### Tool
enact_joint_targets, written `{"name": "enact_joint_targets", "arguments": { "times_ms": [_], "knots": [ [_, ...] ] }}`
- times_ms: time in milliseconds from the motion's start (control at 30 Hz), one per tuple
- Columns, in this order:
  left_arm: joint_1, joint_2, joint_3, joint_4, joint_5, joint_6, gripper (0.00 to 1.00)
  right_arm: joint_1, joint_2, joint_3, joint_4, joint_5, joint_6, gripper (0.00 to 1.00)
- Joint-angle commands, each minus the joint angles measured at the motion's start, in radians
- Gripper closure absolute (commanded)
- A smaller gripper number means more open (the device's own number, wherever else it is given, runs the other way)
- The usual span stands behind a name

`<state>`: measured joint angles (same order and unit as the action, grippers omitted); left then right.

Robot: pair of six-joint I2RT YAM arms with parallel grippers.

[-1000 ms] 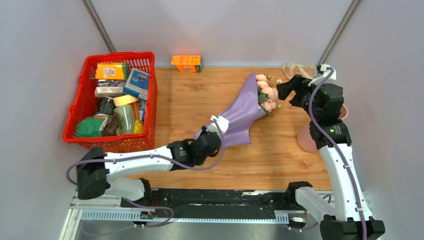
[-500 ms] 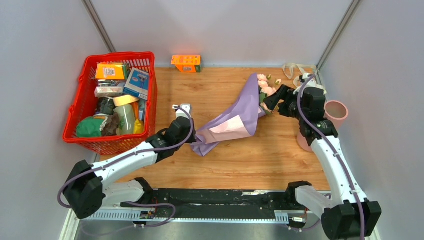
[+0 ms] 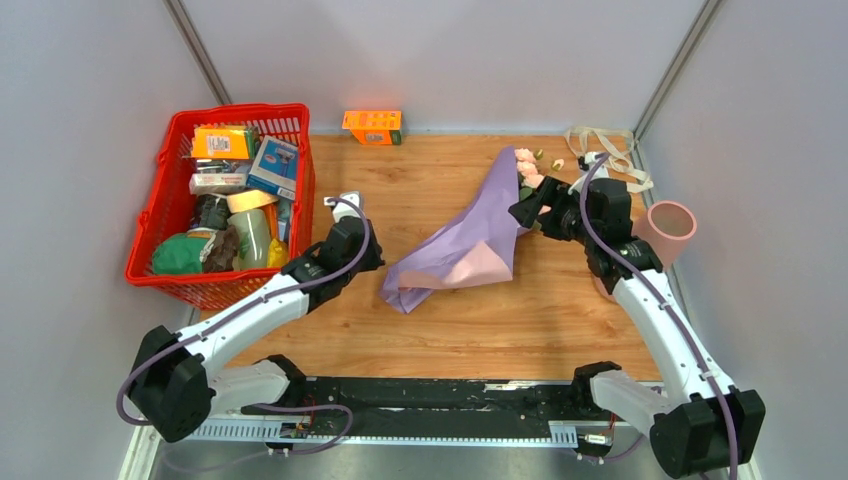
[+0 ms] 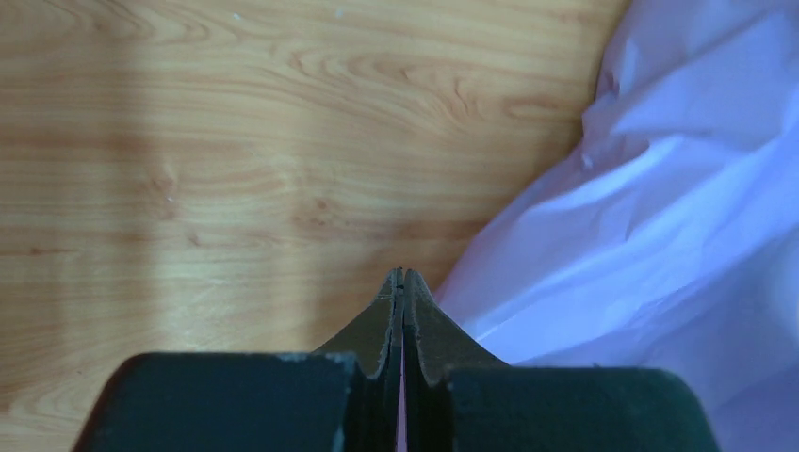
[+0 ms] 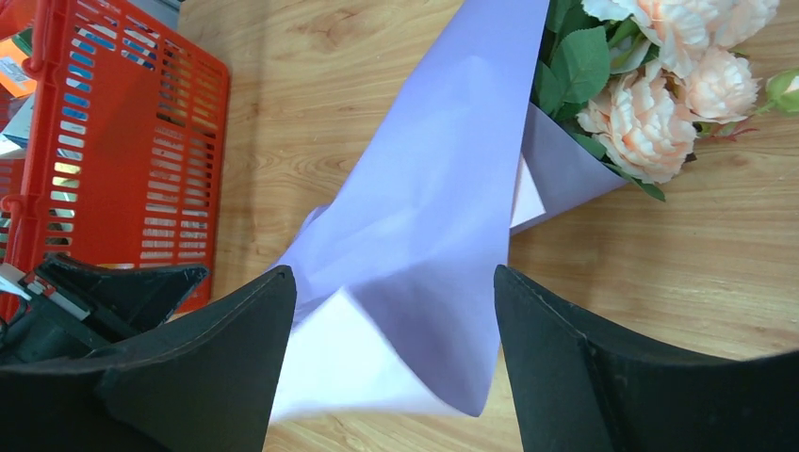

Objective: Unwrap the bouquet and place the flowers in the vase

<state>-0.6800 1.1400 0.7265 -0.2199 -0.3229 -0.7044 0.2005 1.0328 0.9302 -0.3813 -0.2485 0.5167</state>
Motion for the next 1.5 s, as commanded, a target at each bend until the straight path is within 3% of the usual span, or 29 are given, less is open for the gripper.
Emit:
{"name": "enact_joint_targets", "arguments": {
  "times_ms": [0, 167, 233, 300, 333, 400, 467, 633, 900, 1267, 1467],
  "knots": [
    [0.048, 0.012, 0.079, -0.039, -0.059, -0.017, 1.0, 0.02, 0.012, -0.005, 0.073, -0.018, 0.049, 0.21],
    [0.059, 0.06, 0.157, -0.128, -0.15, 0.016, 1.0, 0.034, 0.044, -0.01, 0.084, -0.018, 0.054, 0.21],
    [0.057, 0.05, 0.162, -0.078, -0.031, 0.138, 1.0, 0.034, 0.049, -0.016, 0.084, -0.025, 0.06, 0.22],
    [0.051, 0.011, 0.14, 0.015, 0.167, 0.291, 0.91, 0.036, 0.039, -0.019, 0.084, -0.021, 0.065, 0.22],
    [0.025, -0.023, 0.133, 0.036, 0.262, 0.375, 0.7, 0.034, 0.033, -0.016, 0.084, -0.015, 0.065, 0.22],
    [-0.036, -0.068, 0.134, 0.047, 0.317, 0.487, 0.3, 0.036, 0.021, -0.007, 0.084, 0.005, 0.065, 0.21],
    [-0.12, -0.086, 0.16, -0.002, 0.335, 0.596, 0.29, 0.034, 0.006, 0.004, 0.084, 0.024, 0.065, 0.21],
    [-0.323, -0.043, 0.206, -0.145, 0.197, 0.756, 0.28, 0.036, -0.043, 0.016, 0.09, 0.041, 0.043, 0.19],
    [-0.574, 0.116, 0.316, -0.292, 0.038, 0.845, 0.26, 0.036, -0.097, 0.022, 0.099, 0.068, 0.009, 0.18],
    [-0.65, 0.397, 0.419, -0.34, 0.033, 0.862, 0.3, 0.036, -0.128, 0.028, 0.101, 0.094, -0.018, 0.17],
    [-0.658, 0.452, 0.387, -0.305, -0.093, 0.879, 0.37, 0.036, -0.131, 0.032, 0.101, 0.112, -0.029, 0.16]
  ]
}}
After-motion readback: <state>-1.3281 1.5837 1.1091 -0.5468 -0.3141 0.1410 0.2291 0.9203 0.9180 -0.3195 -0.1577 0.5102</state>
